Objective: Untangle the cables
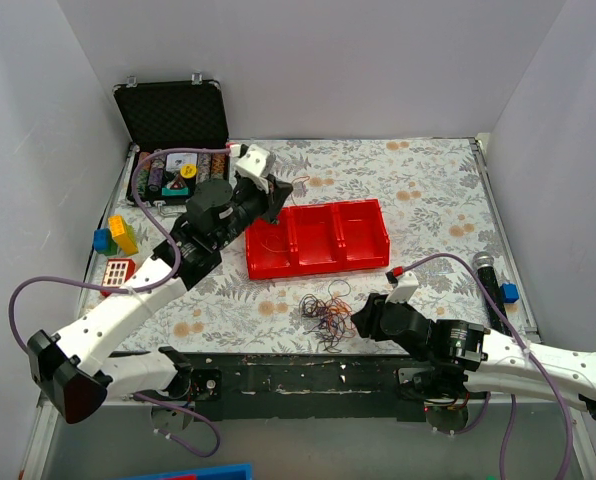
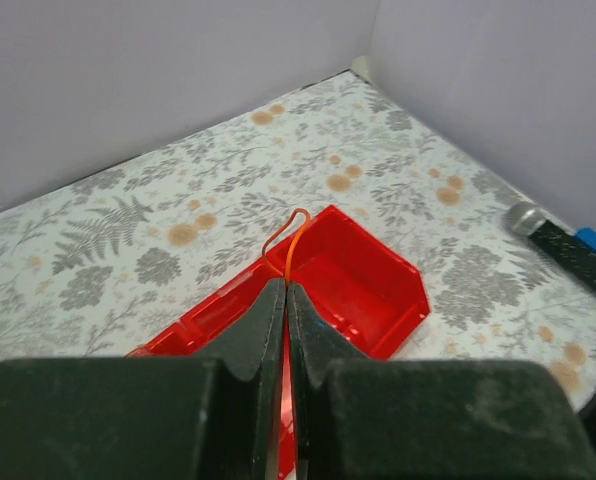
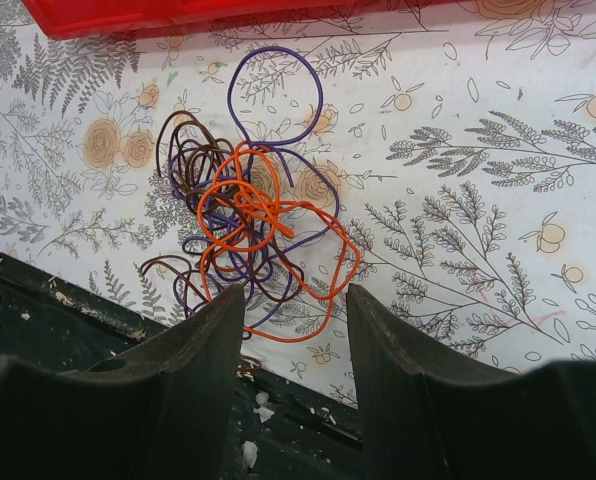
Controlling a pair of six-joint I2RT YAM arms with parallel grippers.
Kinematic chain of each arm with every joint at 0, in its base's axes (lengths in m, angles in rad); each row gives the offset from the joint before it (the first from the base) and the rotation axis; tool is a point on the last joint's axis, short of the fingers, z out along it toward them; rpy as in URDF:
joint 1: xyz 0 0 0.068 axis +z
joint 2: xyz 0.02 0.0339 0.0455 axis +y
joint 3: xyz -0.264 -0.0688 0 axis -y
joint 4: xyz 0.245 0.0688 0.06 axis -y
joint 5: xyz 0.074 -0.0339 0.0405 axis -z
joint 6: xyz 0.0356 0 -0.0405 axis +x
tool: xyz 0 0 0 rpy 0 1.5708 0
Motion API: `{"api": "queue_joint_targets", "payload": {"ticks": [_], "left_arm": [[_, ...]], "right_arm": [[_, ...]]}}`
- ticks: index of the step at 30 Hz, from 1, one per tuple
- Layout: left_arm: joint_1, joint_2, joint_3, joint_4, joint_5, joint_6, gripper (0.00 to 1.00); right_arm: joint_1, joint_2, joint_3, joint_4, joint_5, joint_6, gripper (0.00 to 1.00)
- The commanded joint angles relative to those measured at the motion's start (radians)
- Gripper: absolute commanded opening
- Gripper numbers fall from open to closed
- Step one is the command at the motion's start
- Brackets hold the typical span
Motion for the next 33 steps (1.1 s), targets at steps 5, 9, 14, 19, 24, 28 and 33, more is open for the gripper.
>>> {"api": "queue_joint_targets", "payload": {"ticks": [5,9,14,19,24,28,33], "left_arm": [[0.011,-0.062,-0.242,0.219,-0.390,0.247,0.00],[0.043,-0.056,-0.304,0.293,-0.426,0.293,0.00],[0.055,-0.039,-0.347,0.380,-0.450,0.359,0.00],[0.054,-0.021,-0.385,0.304,-0.332,0.369,0.00],[0.058,0.100,-0.377,0.235,-0.358,0.358,0.00],[0.072,0.160,-0.341,0.186,-0.300,0.344,0.00],[0.072,0.214,-0.351,0.205,-0.315,0.368,0.00]], "right_arm": [[0.006,-0.004,0.004,-0.001,0.026,0.020,0.53],[0.007,0.001,-0.003,0.008,0.022,0.022,0.53],[0.006,0.013,-0.012,0.019,0.020,0.026,0.53],[0.006,0.025,-0.011,0.031,0.023,0.025,0.53],[0.006,0.030,-0.005,0.036,0.015,0.026,0.53],[0.006,0.032,0.012,0.018,0.020,0.026,0.53],[0.006,0.012,0.011,0.011,0.025,0.028,0.53]]}}
